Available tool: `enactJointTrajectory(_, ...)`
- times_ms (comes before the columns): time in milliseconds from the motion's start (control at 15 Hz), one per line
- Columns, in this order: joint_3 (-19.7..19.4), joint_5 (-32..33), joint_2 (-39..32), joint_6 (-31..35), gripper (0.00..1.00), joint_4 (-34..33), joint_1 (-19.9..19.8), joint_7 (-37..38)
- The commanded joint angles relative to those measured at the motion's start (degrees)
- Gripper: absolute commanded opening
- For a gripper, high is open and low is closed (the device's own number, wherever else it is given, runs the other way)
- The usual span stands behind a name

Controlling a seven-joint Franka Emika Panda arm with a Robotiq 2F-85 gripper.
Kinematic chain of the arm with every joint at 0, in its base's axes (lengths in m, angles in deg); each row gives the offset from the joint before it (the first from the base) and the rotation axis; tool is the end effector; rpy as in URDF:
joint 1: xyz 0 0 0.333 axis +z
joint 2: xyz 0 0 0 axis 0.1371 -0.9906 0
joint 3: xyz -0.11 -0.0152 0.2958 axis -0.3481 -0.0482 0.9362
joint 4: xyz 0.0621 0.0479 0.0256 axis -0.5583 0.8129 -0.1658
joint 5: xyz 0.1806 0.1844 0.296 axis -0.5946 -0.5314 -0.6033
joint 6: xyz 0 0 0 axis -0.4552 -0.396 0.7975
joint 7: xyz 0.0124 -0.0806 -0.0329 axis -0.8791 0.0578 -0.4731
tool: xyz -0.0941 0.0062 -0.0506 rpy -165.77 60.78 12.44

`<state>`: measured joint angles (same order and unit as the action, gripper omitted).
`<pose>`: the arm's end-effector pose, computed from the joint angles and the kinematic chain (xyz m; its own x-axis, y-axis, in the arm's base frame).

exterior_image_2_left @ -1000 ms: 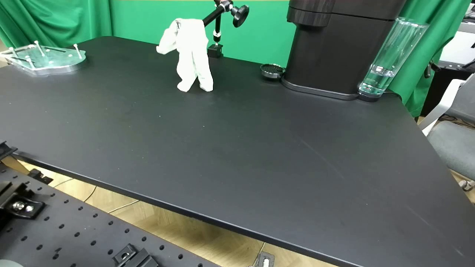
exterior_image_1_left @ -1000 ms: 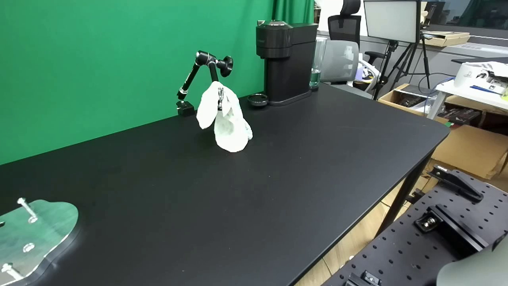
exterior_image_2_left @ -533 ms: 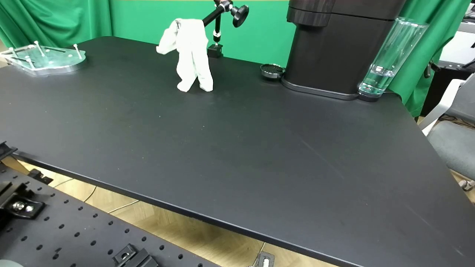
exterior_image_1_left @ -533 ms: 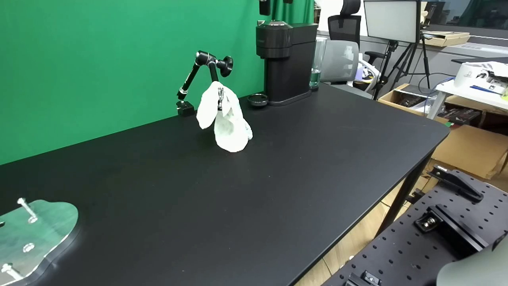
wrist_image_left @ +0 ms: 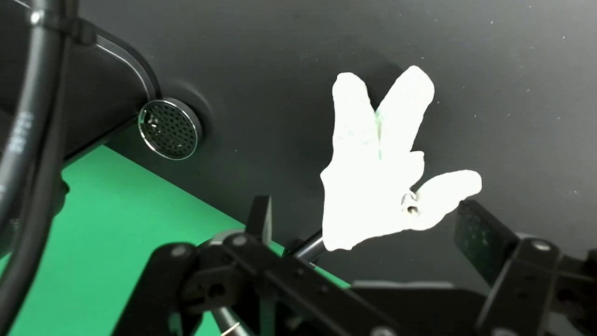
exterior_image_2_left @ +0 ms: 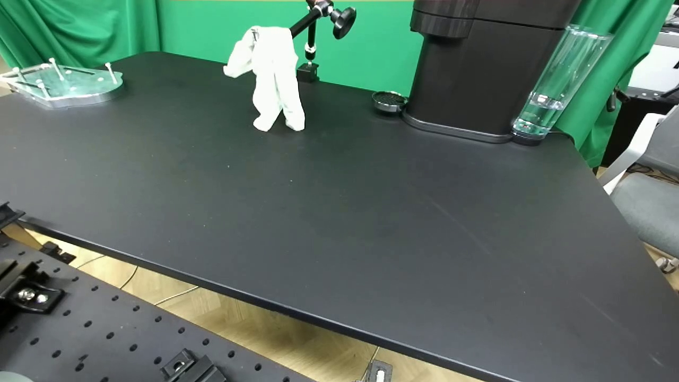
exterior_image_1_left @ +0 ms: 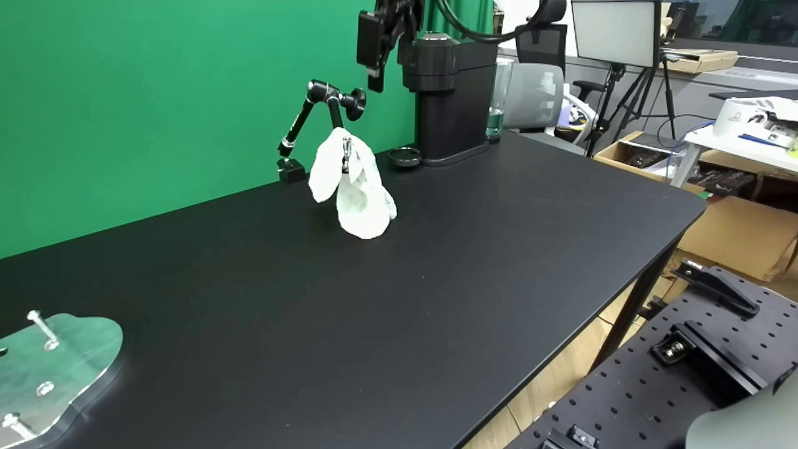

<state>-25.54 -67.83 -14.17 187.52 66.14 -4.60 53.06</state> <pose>0.5065 0.0559 0.3961 0.7923 0.5634 0.2343 0.5151 -0.8234 0.2381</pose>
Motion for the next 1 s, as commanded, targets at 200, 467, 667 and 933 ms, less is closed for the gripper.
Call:
enactJointTrajectory(200, 0.52, -2.05, -5.03, 2.94, 1.0, 0.9, 0.99, -3.27)
enactJointTrajectory(467, 0.6, 0.33, -6.01, 4.37, 1.0, 1.03, 0.83, -0.72)
enactJointTrajectory(667, 0.35, 5.77, -7.42, 5.54, 1.0, 0.65, 0.39, 3.78)
enactJointTrajectory(933, -0.06, 10.75, -9.75, 6.52, 1.0, 0.11, 0.12, 7.65)
